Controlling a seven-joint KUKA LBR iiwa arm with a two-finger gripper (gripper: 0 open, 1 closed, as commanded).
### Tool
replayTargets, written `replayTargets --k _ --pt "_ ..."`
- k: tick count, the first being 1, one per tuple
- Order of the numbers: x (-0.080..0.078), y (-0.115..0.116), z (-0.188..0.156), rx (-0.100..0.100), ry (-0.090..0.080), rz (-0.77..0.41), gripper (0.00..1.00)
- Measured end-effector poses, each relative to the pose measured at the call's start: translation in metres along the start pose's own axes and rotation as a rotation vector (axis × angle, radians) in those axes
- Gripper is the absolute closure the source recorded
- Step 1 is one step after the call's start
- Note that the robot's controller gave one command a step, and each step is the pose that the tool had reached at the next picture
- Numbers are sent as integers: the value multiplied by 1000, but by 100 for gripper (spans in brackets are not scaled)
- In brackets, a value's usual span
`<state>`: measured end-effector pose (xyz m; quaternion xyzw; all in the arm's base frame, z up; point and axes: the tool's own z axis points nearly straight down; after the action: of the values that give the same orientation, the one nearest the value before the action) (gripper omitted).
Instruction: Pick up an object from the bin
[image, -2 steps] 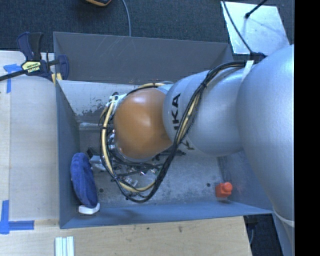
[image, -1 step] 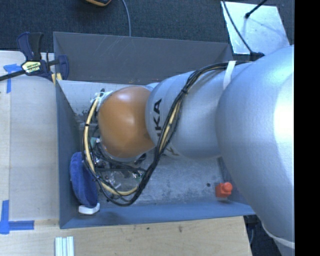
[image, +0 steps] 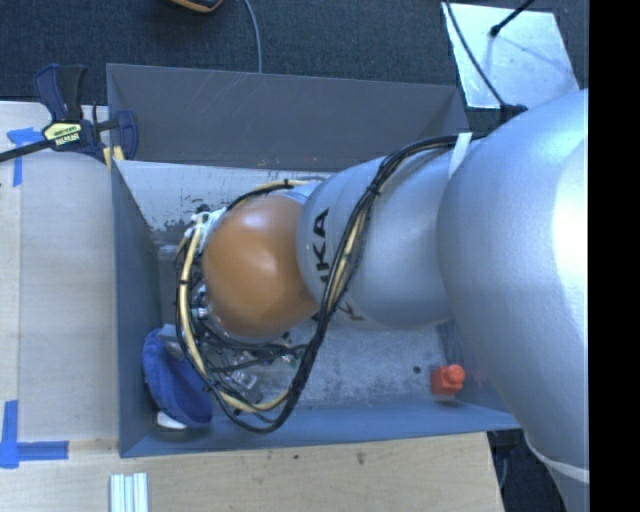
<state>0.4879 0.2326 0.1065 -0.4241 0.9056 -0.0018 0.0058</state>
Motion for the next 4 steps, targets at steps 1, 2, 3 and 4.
replayTargets --k 1,2,3,4 --pt "6 -15 33 -4 -5 -220 0" --pt "48 -63 34 -5 0 -518 0" --pt "-7 -29 36 -8 -2 -904 0" --pt "36 -73 36 -8 1 -892 0"
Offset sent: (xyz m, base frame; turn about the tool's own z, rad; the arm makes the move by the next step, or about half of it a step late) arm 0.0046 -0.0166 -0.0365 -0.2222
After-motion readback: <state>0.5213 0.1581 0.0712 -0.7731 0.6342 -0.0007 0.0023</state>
